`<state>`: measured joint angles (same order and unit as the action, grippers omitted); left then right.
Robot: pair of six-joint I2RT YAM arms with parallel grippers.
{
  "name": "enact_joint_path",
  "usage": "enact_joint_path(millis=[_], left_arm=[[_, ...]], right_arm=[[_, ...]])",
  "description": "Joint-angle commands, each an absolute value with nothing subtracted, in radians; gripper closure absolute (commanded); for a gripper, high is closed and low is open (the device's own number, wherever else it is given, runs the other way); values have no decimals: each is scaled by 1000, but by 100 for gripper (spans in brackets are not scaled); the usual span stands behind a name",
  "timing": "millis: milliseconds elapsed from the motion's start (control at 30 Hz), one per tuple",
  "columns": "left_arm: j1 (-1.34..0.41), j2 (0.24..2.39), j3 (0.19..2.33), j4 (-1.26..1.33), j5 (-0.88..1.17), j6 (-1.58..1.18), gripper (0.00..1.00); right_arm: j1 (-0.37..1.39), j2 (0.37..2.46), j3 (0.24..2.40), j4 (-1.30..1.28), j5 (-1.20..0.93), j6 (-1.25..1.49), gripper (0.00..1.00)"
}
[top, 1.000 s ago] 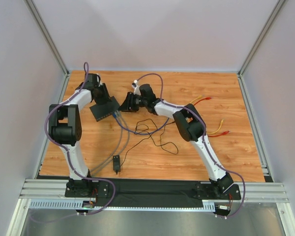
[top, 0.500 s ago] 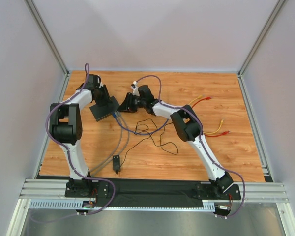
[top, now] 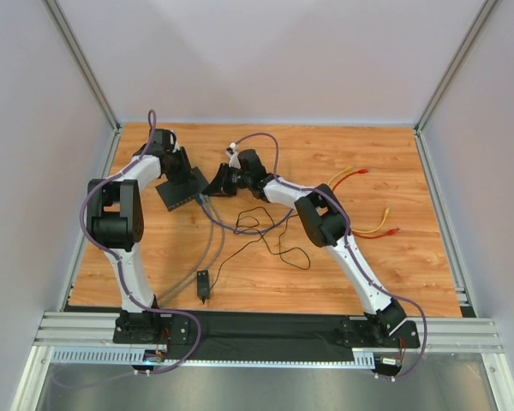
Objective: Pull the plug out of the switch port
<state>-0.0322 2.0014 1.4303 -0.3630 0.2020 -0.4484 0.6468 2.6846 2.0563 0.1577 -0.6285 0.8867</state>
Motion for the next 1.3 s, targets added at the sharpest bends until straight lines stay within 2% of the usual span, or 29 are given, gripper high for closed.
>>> enact_joint_path(millis=[0, 67, 167, 300, 467, 633, 1267], left_arm=[[-31, 2008, 1466, -373, 212, -442, 57], [-31, 2009, 1466, -373, 216, -443, 57], [-31, 1997, 1462, -373, 213, -416, 55], [-63, 1924, 1445, -393, 123, -304, 45], [-104, 1925, 1488, -506, -29, -197, 46], [-130, 1918, 1486, -549, -87, -155, 47], [-190, 1950, 1486, -578, -124, -112, 45]], right_arm=[[652, 2724, 2091, 127, -601, 899, 82], [652, 2729, 2095, 124, -594, 910, 85], [650, 2737, 2109, 117, -609, 930, 100], [640, 2737, 2108, 109, -618, 953, 100], [638, 2741, 2121, 109, -626, 960, 100], [635, 2746, 2132, 98, -630, 959, 100], [632, 2752, 2155, 81, -641, 960, 100]])
